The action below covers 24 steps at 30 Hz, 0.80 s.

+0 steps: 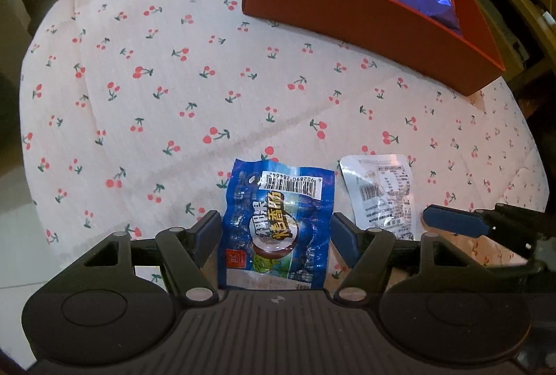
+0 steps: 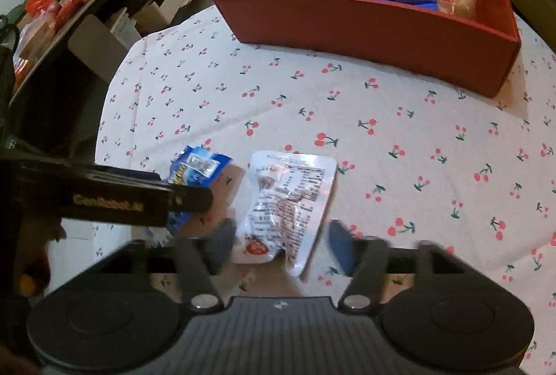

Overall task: Organize snacks
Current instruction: 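Lift the blue sausage bag and clear pouch toward the red box with both grippers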

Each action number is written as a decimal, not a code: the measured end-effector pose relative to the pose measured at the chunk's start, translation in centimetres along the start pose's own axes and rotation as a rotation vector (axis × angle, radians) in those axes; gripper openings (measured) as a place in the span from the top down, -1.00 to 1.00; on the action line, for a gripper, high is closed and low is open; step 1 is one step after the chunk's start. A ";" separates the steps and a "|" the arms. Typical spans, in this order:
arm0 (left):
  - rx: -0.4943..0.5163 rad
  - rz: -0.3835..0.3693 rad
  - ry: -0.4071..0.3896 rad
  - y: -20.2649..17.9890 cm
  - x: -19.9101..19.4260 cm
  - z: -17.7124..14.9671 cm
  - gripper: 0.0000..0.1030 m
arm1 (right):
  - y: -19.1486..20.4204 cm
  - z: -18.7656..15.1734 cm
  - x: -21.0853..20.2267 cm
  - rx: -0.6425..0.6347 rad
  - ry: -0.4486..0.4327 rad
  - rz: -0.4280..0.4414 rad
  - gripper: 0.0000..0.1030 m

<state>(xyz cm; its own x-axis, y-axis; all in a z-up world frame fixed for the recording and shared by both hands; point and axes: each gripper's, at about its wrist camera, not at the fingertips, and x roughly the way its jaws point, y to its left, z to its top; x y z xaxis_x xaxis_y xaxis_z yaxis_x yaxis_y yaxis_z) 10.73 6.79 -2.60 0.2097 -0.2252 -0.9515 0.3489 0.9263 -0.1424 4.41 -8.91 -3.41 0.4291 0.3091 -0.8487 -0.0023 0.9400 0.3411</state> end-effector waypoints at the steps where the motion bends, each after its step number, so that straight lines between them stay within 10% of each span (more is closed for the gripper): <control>1: -0.006 -0.002 -0.002 0.1 -0.1 0.0 -0.45 | 0.6 0.0 0.2 -0.018 0.001 0.002 -0.51; 7: -0.027 0.006 0.003 0.7 0.0 0.0 -0.45 | 2.9 -0.8 1.8 -0.196 -0.046 -0.147 -0.32; 19: -0.017 0.037 0.003 0.1 0.3 -0.3 -0.68 | -1.2 -0.9 -1.6 -0.139 -0.050 -0.071 -0.26; 24: 0.029 0.117 -0.016 -1.6 0.7 -0.5 -0.46 | -1.6 -0.8 -2.0 -0.117 -0.062 -0.021 -0.27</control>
<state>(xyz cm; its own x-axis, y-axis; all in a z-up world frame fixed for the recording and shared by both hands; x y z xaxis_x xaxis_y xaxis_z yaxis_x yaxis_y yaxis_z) 9.90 5.34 -3.17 0.2647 -0.1211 -0.9567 0.3474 0.9375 -0.0226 2.83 -10.96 -2.55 0.4850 0.2832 -0.8274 -0.0970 0.9577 0.2709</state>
